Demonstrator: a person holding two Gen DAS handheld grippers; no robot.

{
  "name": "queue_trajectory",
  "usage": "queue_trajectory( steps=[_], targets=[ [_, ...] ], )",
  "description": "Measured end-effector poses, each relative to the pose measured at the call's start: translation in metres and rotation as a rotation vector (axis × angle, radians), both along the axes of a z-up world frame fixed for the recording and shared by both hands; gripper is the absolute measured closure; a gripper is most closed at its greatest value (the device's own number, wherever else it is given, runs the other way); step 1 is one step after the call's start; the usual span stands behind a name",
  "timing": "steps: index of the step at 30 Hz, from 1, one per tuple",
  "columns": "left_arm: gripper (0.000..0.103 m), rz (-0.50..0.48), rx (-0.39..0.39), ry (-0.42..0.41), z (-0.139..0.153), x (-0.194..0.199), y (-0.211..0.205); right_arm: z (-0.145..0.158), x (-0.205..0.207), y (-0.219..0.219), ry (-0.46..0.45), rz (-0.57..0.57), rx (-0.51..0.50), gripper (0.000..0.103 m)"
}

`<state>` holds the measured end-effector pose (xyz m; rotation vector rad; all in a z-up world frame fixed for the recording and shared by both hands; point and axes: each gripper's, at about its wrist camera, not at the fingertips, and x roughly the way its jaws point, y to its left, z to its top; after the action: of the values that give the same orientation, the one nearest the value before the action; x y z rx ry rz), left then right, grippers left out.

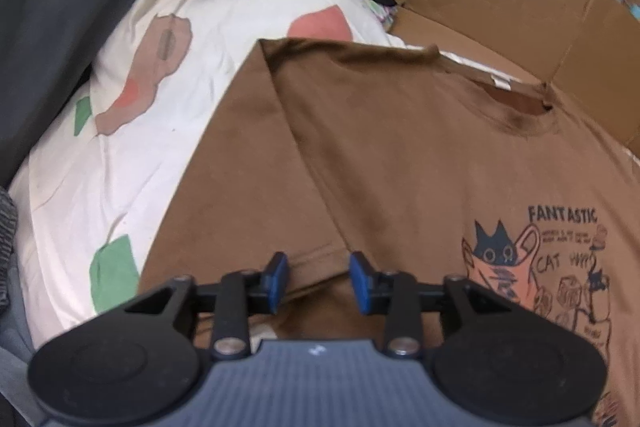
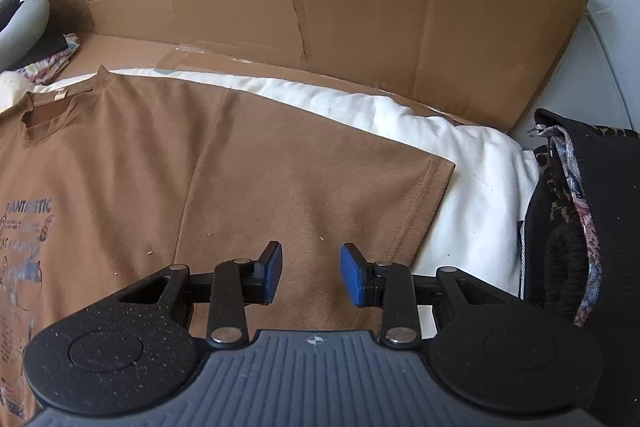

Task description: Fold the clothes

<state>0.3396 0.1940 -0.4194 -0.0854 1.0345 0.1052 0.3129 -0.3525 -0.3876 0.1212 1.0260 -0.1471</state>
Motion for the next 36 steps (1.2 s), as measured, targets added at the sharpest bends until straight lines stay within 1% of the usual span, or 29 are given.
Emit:
queue_trajectory(
  steps=[5,8,11,12,13,14,16,19,21,23,26,29,31,33,35,36],
  targets=[
    [0.056,-0.011,-0.008,-0.033,-0.002,0.0,-0.008,-0.003,0.0,0.001,0.006,0.006,0.003,0.064],
    [0.059,-0.014,0.018,-0.027,-0.007,0.004,-0.01,-0.004,0.0,0.002,0.011,0.007,0.007,0.064],
    [0.077,-0.018,0.039,-0.027,-0.006,0.001,-0.008,-0.005,-0.001,0.002,0.012,0.013,0.002,0.064],
    [0.088,-0.021,0.039,-0.028,-0.004,0.0,-0.007,-0.005,-0.002,0.002,0.01,0.014,-0.001,0.064],
    [0.091,-0.024,0.029,-0.032,0.001,-0.001,-0.004,-0.005,-0.002,0.001,0.009,0.013,-0.001,0.064],
    [0.091,-0.028,0.031,-0.039,0.007,-0.001,-0.002,-0.005,-0.003,0.001,0.008,0.011,-0.001,0.064],
    [0.096,-0.042,0.056,-0.045,0.018,0.002,0.003,-0.006,-0.003,0.0,0.007,-0.001,0.009,0.064],
    [0.097,-0.047,0.061,-0.043,0.033,0.008,0.016,-0.009,-0.003,0.0,0.007,-0.001,0.021,0.064],
    [0.102,-0.056,0.084,-0.038,0.038,0.012,0.024,-0.009,-0.002,0.002,0.006,0.005,0.026,0.064],
    [0.103,-0.063,0.106,-0.034,0.043,0.016,0.032,-0.008,-0.001,0.004,0.003,0.013,0.029,0.064],
    [0.103,-0.032,0.115,-0.038,0.056,0.021,0.049,-0.006,0.001,0.006,-0.007,0.015,0.035,0.064],
    [0.101,-0.059,0.092,-0.027,0.061,0.022,0.049,-0.005,0.004,0.011,-0.015,0.021,0.054,0.064],
    [0.095,-0.078,0.074,-0.018,0.06,0.021,0.044,-0.005,0.006,0.016,-0.02,0.033,0.054,0.064],
    [0.094,-0.094,0.052,-0.009,0.057,0.019,0.036,-0.005,0.009,0.019,-0.023,0.037,0.053,0.064],
    [0.094,-0.086,0.012,-0.003,0.053,0.018,0.031,-0.003,0.012,0.023,-0.03,0.034,0.058,0.064],
    [0.087,-0.082,-0.006,0.0,0.05,0.017,0.029,-0.002,0.014,0.025,-0.035,0.034,0.062,0.064]
  ],
)
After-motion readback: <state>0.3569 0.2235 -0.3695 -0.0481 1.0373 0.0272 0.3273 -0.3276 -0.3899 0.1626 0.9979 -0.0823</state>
